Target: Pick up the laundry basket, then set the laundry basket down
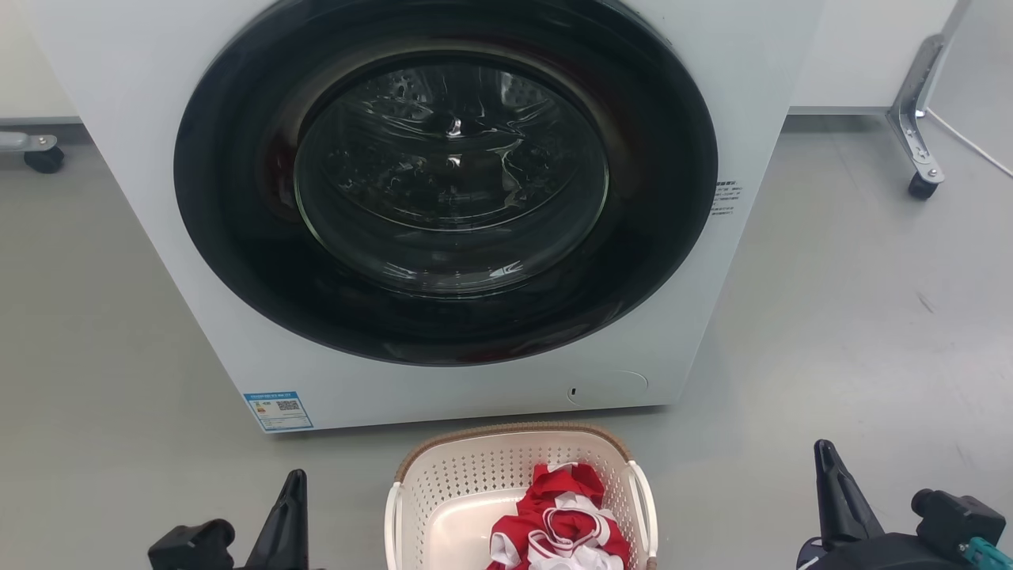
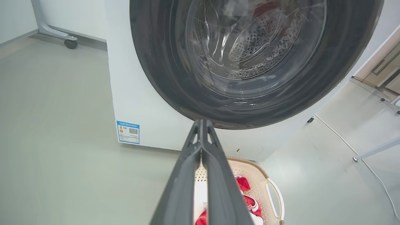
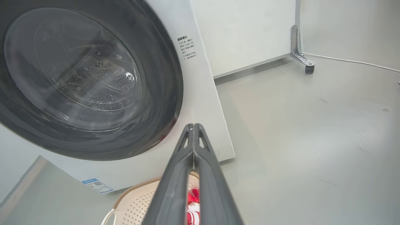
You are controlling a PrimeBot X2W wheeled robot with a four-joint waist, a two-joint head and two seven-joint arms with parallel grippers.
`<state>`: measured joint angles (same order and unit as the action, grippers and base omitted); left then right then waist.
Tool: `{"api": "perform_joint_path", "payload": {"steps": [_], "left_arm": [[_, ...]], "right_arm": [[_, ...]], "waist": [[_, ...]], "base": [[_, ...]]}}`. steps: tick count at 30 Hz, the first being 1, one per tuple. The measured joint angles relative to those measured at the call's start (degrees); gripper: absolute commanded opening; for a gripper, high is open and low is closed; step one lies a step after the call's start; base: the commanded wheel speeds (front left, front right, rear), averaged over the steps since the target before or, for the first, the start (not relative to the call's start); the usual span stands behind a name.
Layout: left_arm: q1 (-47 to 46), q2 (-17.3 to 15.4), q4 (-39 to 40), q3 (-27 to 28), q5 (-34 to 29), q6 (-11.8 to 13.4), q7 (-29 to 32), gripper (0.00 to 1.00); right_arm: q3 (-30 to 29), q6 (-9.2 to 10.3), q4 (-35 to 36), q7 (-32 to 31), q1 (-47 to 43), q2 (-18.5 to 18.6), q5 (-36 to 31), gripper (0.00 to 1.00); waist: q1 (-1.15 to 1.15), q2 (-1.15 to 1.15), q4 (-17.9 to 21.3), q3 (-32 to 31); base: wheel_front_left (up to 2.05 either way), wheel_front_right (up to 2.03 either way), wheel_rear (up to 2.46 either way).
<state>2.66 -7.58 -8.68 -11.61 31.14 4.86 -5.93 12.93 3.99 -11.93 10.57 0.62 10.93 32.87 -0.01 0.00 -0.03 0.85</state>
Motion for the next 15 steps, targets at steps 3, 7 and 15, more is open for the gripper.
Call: {"api": "perform_joint_path", "payload": {"steps": [3, 7, 15], "left_arm": [[-0.2, 0.2, -0.3, 0.6, 2.0, -0.4, 0.5, 0.00], [-0.3, 0.4, -0.6, 1.5, 5.2, -0.9, 1.3, 0.00], [-1.2, 0.8, -1.5, 3.3, 11.5, -1.9, 2.6, 0.00]], "right_arm": [[-0.8, -0.48, -0.2, -0.7, 0.0, -0.4, 2.0, 0.00], [-1.8, -0.99, -0.5, -1.7, 0.1, -0.8, 5.0, 0.00], [-3.9, -2.01, -1.1, -3.5, 0.8, -1.6, 11.1, 0.00]], "waist": [[0.00, 0.00, 0.0, 0.0], [0.00, 0.00, 0.0, -0.1], [0.00, 0.00, 0.0, -0.1]], "base": [[0.00, 0.00, 0.00], [0.00, 0.00, 0.00], [0.00, 0.00, 0.00]]}}
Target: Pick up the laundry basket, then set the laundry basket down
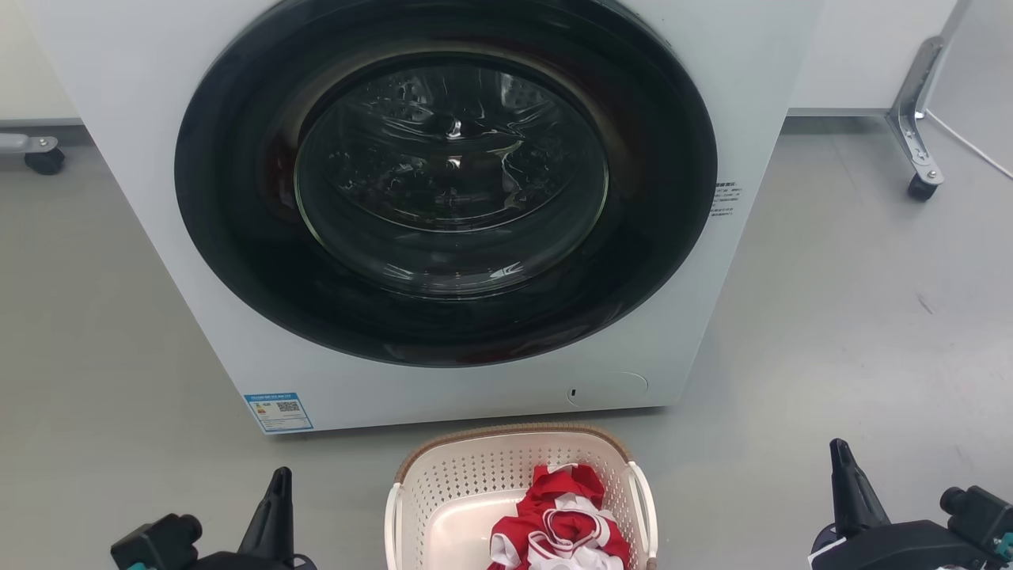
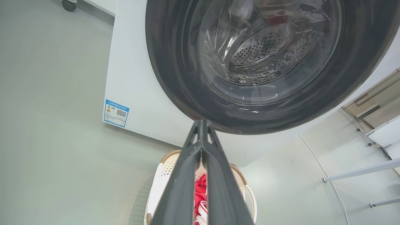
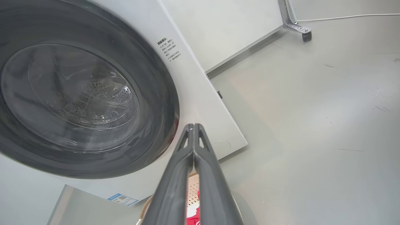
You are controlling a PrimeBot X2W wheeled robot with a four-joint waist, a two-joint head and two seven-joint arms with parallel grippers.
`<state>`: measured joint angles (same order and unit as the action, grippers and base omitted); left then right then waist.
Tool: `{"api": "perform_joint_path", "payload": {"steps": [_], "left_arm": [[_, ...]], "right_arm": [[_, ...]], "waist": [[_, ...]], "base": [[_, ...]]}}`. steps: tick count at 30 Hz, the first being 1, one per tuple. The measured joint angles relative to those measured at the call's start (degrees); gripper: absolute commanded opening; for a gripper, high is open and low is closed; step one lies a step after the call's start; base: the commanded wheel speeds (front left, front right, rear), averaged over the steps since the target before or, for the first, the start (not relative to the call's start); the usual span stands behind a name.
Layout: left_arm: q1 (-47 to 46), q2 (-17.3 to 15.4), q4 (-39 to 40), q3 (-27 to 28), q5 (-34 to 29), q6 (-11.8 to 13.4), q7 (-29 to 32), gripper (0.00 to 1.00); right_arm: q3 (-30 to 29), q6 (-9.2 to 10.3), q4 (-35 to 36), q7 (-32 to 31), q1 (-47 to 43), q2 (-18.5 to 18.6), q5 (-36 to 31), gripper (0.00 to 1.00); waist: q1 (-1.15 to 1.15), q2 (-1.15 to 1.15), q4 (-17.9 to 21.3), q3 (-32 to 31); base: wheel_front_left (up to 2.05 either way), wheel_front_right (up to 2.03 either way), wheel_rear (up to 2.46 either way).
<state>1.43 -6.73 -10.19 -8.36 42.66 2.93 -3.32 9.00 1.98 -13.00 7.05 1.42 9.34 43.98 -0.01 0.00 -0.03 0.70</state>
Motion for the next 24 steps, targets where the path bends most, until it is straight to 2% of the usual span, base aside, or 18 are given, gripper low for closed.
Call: {"api": "perform_joint_path", "payload": {"steps": [24], "left_arm": [[-2.1, 1.5, -2.5, 4.9, 17.9, -3.6, 3.8, 0.00]], "right_arm": [[-6.1, -3.09, -1.5, -5.1, 1.4, -2.5, 17.4, 0.00]], "waist": [[0.00, 0.00, 0.0, -0.2]], "base": [[0.00, 0.00, 0.00]]}}
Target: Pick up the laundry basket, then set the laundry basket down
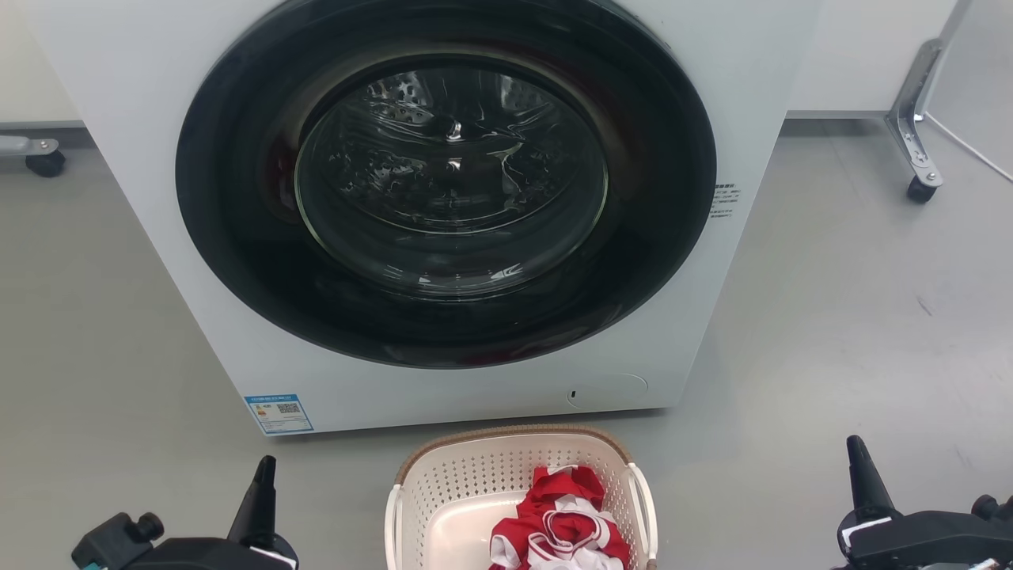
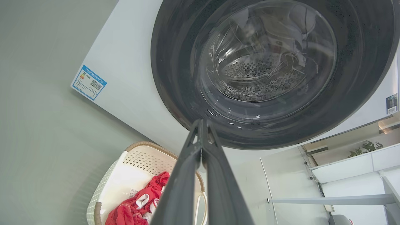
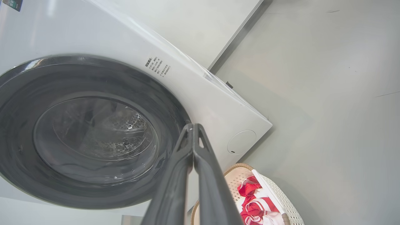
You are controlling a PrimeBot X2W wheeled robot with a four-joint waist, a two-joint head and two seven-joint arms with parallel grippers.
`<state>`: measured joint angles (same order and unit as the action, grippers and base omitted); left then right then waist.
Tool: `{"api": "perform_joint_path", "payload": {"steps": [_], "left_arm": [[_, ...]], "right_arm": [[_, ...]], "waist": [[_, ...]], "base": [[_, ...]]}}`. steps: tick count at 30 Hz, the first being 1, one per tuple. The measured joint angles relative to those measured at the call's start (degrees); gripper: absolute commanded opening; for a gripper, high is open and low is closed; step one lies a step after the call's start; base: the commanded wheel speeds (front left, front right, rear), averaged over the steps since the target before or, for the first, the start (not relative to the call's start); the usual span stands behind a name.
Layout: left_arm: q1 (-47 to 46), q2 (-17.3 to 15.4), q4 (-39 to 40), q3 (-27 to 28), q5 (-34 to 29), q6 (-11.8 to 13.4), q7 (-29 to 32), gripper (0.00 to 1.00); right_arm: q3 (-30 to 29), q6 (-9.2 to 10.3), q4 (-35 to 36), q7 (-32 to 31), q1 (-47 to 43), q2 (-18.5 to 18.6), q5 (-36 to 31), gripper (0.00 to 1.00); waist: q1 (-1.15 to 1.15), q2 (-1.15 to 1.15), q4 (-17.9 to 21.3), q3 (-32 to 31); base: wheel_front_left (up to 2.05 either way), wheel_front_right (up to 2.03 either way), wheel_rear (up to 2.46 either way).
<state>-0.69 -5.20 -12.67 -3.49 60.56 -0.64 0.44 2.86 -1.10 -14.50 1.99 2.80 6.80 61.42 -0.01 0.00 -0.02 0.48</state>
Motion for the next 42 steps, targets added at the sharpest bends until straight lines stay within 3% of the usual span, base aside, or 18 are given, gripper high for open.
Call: {"api": "perform_joint_path", "payload": {"steps": [42], "left_arm": [[-3.9, 2.7, -4.1, 8.7, 30.4, -6.3, 6.0, 0.00]], "right_arm": [[-10.4, -5.71, -2.6, -8.5, 2.3, -4.2, 30.0, 0.00]], "waist": [[0.01, 0.00, 0.0, -0.4]], "base": [[0.00, 0.00, 0.00]]}}
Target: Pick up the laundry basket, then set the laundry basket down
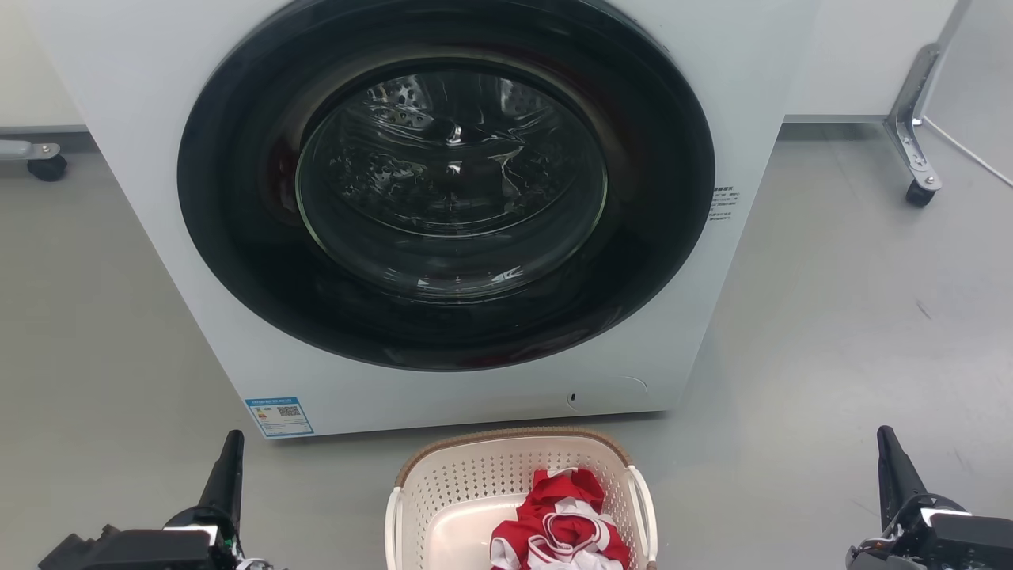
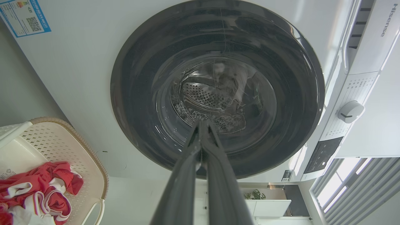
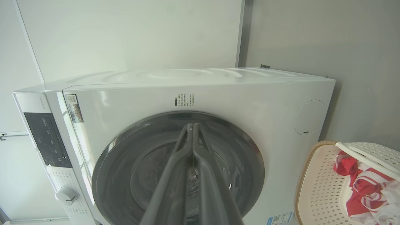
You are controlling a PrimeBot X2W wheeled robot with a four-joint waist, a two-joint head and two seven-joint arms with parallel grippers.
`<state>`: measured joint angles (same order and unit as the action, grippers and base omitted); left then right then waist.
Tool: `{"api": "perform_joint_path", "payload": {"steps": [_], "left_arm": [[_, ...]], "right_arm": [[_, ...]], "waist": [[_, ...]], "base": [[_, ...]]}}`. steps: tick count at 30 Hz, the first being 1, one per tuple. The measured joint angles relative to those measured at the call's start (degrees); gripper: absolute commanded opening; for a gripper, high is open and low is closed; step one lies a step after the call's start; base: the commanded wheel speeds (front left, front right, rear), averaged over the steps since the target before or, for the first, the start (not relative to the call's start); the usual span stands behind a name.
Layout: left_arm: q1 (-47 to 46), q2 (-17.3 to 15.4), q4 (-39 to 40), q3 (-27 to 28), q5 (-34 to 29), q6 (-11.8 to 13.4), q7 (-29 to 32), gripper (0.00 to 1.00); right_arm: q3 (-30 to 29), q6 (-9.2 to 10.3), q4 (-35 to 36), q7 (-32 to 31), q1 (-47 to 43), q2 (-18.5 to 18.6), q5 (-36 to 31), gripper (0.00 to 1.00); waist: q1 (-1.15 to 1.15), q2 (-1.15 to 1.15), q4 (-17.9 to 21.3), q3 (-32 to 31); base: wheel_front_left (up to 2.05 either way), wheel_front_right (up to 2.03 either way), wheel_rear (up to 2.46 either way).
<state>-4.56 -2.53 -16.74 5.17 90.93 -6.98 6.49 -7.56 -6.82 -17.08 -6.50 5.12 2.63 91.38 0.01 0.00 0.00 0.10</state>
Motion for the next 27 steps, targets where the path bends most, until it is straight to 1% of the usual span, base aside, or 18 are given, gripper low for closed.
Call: {"api": "perform_joint_path", "payload": {"steps": [3, 27], "left_arm": [[0.0, 0.0, -0.1, 0.0, 0.8, -0.1, 0.0, 0.00], [0.0, 0.1, -0.1, 0.0, 0.8, -0.1, 0.0, 0.00]], "right_arm": [[-0.1, -0.09, 0.0, 0.0, 0.1, -0.1, 0.0, 0.00], [-0.1, -0.10, 0.0, 0.0, 0.1, -0.1, 0.1, 0.00]], "waist": [[0.00, 0.00, 0.0, 0.0], [-0.01, 0.00, 0.0, 0.0]], "base": [[0.00, 0.00, 0.00], [0.00, 0.00, 0.00]]}}
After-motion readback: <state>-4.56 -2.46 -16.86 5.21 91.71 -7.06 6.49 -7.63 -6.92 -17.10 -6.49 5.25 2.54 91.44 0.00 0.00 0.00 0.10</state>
